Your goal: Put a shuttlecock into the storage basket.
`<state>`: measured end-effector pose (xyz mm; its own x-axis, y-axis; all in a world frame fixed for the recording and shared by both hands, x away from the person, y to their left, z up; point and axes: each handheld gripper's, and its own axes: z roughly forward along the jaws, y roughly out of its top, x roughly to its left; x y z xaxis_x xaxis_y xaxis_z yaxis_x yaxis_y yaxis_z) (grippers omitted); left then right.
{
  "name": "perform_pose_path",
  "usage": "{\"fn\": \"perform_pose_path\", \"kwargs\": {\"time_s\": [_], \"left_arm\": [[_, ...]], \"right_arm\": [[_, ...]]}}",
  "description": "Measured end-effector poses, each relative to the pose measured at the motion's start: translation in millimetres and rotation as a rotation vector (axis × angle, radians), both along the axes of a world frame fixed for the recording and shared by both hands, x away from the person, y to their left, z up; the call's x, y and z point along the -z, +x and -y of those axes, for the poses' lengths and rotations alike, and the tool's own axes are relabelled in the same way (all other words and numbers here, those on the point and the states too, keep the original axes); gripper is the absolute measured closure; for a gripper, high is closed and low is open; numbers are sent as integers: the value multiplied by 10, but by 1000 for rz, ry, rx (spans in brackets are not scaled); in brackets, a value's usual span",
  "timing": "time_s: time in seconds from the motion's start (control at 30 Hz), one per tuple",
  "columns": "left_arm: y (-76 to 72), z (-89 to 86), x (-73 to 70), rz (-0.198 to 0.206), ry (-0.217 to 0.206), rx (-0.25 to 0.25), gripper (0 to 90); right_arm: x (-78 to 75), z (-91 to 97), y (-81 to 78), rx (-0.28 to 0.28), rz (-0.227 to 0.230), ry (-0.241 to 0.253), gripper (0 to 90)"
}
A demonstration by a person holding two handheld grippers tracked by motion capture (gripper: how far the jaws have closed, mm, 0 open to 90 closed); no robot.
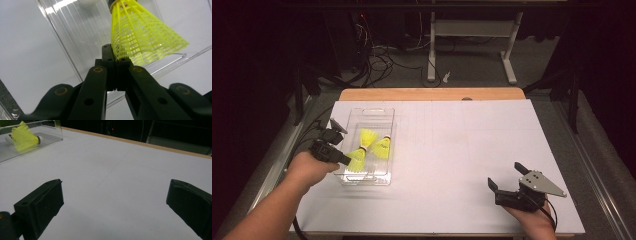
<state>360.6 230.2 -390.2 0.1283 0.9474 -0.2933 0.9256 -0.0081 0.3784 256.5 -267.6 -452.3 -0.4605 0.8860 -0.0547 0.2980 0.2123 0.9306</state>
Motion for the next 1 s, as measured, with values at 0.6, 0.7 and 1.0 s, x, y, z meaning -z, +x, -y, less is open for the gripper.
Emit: {"fn": "perform_pose_path", "kwargs": {"time_s": [0.6,0.7,1.0], "left_arm": [[37,79,225,1,7,-47,891],[57,132,291,40,-17,-145,891],[56,105,342,37,-17,-164,891]], "right_arm": [[-6,2,-1,-1,1,4,17],[-2,-1,-1,-5,2,3,16],[4,-4,2,-4,-3,5,16]]}}
